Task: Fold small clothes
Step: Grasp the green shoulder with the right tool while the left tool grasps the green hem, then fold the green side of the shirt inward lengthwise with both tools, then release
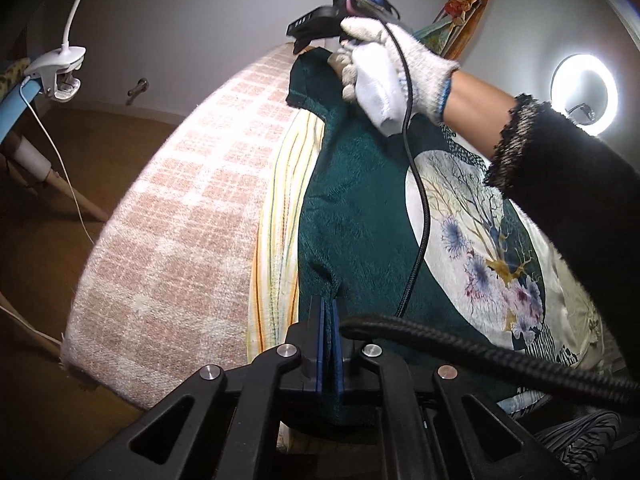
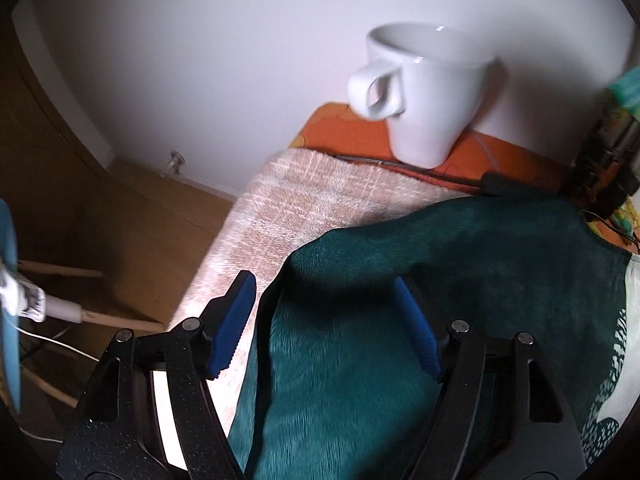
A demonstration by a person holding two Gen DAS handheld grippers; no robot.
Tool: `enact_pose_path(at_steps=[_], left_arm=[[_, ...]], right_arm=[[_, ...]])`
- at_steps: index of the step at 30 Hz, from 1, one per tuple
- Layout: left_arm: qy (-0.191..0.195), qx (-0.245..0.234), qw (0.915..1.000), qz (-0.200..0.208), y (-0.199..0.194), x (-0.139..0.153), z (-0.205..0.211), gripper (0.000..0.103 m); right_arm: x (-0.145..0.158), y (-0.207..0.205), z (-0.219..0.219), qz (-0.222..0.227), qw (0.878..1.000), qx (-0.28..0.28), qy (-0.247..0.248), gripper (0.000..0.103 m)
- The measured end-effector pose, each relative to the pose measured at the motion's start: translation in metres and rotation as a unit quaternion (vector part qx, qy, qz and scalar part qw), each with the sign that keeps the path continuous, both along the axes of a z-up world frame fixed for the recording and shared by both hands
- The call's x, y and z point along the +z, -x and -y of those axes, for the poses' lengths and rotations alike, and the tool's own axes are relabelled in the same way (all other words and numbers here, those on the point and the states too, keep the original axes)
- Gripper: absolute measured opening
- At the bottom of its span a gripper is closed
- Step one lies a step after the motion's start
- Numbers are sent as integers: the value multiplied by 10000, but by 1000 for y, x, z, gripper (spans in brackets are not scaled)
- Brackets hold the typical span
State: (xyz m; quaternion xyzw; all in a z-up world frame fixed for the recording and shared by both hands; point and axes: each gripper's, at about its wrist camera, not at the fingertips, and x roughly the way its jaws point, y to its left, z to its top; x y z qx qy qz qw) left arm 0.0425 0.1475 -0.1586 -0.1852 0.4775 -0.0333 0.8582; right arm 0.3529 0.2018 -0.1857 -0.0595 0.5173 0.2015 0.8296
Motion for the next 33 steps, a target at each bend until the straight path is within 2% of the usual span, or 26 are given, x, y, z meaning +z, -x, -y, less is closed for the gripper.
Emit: enact_pose_path(at_steps=[2,5,6,7,8,9,10,13,23,33], left_arm=[[16,27,10000,-1,0,0,-3,0],[98,34,9999,-40,1,-2,-5,0],[98,29,9999,-43,1,-2,-5,0],[93,23,9999,-30,1,-2,-5,0],[81,19,10000,1,2,0,-5,0],[52,13,10000,47,2,2,-4,0],[23,8,10000,79,3,3,-3,0],[-55,-34,9998,177,4,7,-1,0],[-151,-127,9989,435,10,20,7,0],[-153,-686,9956,613,6,37,54,0]], right_arm=[[-8,-2,-7,32,9998,82,175,72],[-15,-1,-17,266,9973,197,650,57],[-14,0,-18,333,9966,255,711,47],[-13,-1,-19,338,9965,302,696,33],[-11,-2,-18,328,9966,307,696,25],[-10,-4,-17,323,9966,286,704,13],[-7,-6,-14,326,9967,271,693,9],[5,-9,-4,406,9975,290,493,6],[39,-14,49,504,9982,92,-309,6],[67,-11,118,662,9935,-113,-923,6]])
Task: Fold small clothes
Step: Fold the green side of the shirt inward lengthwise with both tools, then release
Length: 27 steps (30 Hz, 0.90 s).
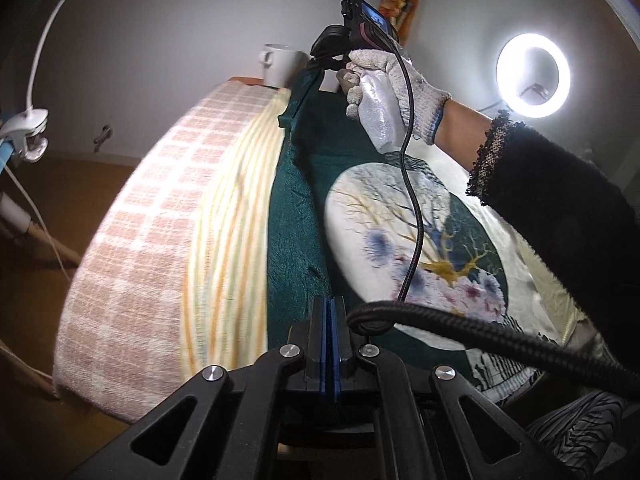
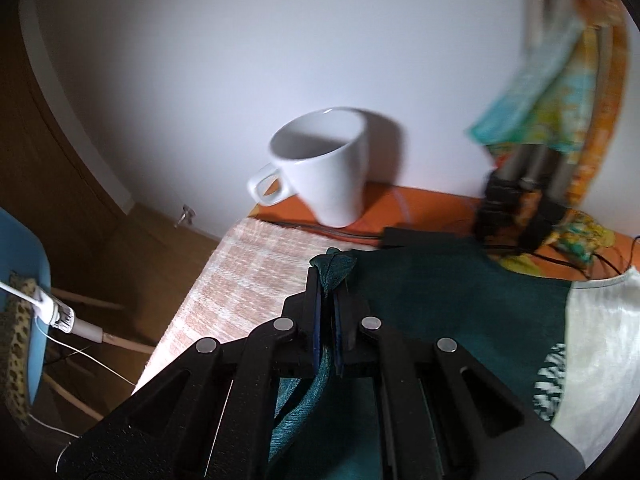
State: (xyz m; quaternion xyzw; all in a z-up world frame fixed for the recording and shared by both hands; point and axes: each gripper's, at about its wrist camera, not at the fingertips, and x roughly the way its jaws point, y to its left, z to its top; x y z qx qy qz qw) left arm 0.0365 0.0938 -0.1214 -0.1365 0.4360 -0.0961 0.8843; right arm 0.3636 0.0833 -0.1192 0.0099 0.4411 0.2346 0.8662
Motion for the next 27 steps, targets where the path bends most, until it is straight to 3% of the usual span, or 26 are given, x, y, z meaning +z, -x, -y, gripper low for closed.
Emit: enact_pose_path(at_steps=[5,12,24,25,27], left_arm=[[-64,-489,9988,-23,-6,2,39,0],[-60,-1008,9947,-178,-14,-6,91,0],[-118,-1381,9896,-395,-27,-20,135,0],[-145,-1423,9889,-394,-27,-20,137,4],[-258,-1533,9872,-362,-25,-20,143,27]], right_arm=[[8,3,52,36,9997,-166,-148,6],[-5,4,110,-61,9990,-419,-116,6],[-33,-10,133,-13,9965,-622,555,6],[-34,-11,133,4,9958,-665,635,6],[-37,-13,137,-12,9943,-765,736,6]])
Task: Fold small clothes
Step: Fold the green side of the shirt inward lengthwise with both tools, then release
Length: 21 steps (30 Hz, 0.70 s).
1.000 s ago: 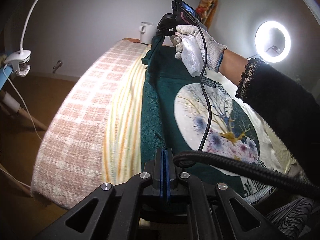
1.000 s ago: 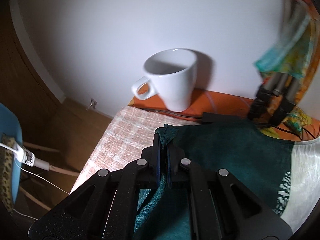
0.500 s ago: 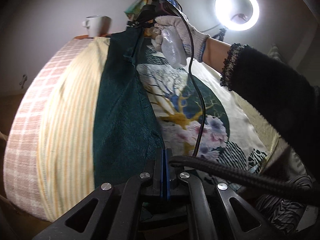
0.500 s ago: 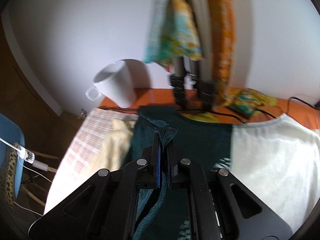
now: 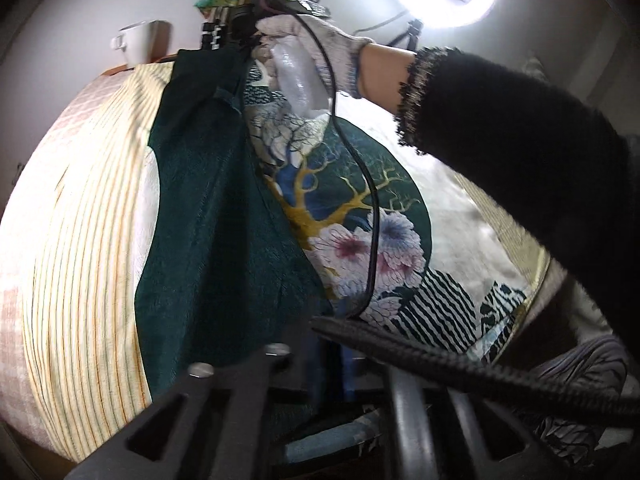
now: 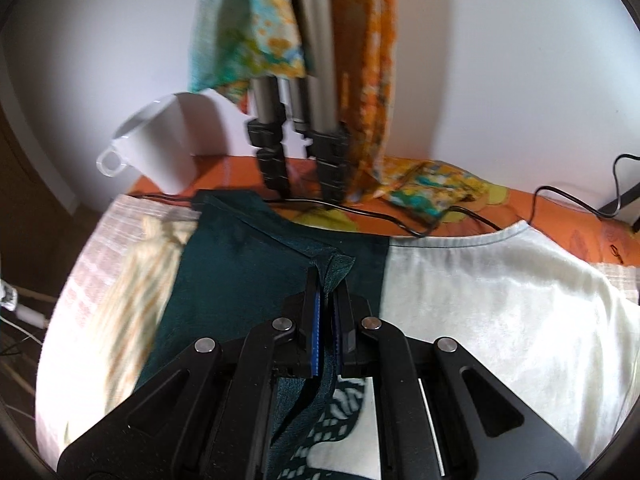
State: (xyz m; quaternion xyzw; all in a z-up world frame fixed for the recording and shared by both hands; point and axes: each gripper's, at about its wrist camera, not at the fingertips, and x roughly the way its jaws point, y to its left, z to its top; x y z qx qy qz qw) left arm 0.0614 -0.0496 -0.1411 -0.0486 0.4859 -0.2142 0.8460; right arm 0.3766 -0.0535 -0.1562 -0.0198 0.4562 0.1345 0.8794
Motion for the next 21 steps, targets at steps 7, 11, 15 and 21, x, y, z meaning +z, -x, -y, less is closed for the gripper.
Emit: enact_pose_path(at_steps=[7,11,15,21], left_arm=[[-161,-112,9995,235,9,7,5,35],[-297,-89,9987,410,13,11,4,35],[-478,-55,9968,639,21,15,2,35],[-682,-19,9931,954,30,23,-1,35]], right_arm=[[12,9,15,294,9991,-124,288,45],[38,26,27,447,9983,-206,318,48],[70,59,39,790,9948,-300,560,57],[109,121,60,1244,9862,-478,983,63]])
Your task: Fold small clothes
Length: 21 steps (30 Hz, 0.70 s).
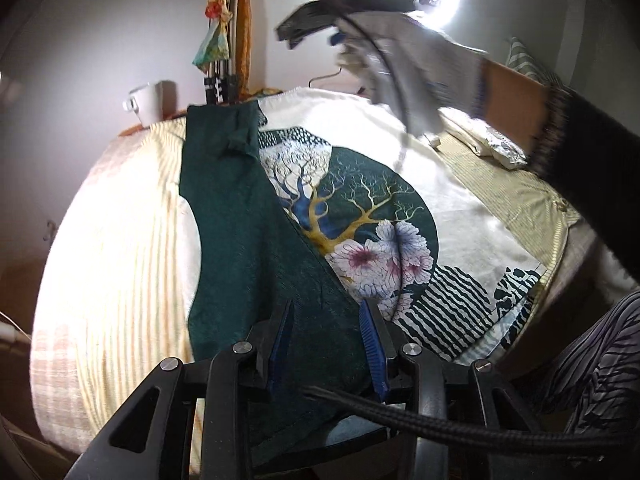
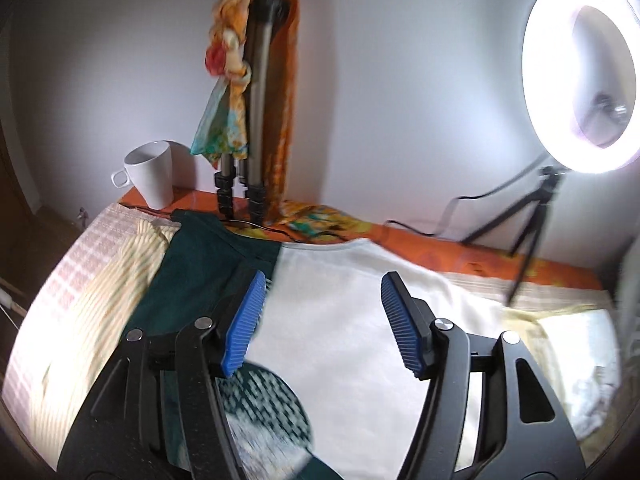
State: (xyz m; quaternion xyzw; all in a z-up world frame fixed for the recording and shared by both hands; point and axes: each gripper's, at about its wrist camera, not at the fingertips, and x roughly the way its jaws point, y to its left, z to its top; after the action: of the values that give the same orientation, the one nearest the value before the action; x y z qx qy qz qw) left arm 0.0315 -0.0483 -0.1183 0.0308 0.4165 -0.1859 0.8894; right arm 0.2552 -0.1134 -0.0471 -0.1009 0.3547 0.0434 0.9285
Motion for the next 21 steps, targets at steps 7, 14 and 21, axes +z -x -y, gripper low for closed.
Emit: enact_pose_path(at_steps=[7,14,21], left_arm=[[-151,31,9994,316,11,7,4,35],[-237,5,9976,657,21,12,20,35],[-214,-90,9965,808,32,10,48,35]], right_arm=[[28,68,42,134,9997,-210,-39,63],[35,125,81,205,9991,-353,-69,63],[40,163,121,356,9981,-485,-105,63]])
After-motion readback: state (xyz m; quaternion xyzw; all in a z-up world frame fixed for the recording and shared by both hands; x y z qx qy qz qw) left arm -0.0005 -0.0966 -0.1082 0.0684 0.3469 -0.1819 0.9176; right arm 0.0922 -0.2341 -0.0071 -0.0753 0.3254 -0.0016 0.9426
